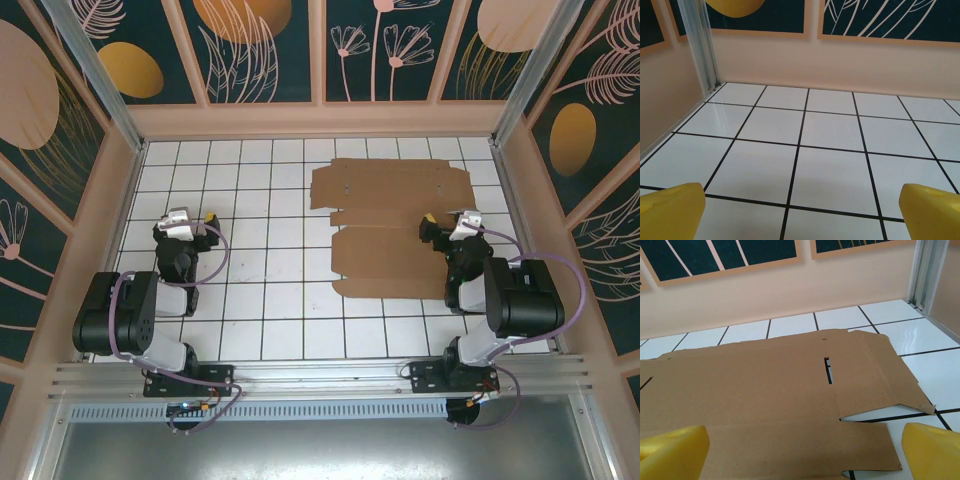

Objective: Fold the paper box

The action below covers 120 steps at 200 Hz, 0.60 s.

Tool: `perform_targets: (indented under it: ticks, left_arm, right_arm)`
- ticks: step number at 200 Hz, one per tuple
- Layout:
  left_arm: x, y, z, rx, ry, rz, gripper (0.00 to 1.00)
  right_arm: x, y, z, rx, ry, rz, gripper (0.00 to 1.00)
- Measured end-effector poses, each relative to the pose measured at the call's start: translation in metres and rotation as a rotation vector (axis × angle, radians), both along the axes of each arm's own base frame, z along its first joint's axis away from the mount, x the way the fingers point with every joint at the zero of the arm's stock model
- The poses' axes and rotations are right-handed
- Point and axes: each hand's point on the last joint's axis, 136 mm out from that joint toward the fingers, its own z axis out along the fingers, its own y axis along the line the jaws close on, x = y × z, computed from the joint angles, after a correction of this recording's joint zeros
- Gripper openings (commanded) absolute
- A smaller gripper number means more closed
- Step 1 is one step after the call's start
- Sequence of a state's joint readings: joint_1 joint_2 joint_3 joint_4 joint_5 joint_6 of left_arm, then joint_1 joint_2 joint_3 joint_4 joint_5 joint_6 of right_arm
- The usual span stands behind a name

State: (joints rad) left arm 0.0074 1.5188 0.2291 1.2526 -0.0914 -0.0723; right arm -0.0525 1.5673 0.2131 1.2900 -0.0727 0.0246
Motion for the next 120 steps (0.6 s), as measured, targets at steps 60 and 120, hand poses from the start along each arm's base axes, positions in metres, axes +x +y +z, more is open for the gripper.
perform_targets:
  ticks: [60,120]
  left_arm:
    - [0.0000,-0.0001,0.0000,0.000,0.000,0.000,0.99]
    - [0.0000,-0.0001,0.0000,0.000,0.000,0.000,0.99]
  right_arm:
    - [0.0000,0.0004,0.0000,0.000,0.000,0.002,0.99]
    - [-0.0007,0.0098,-0.0019,-0.010,0.007,0.060,0.99]
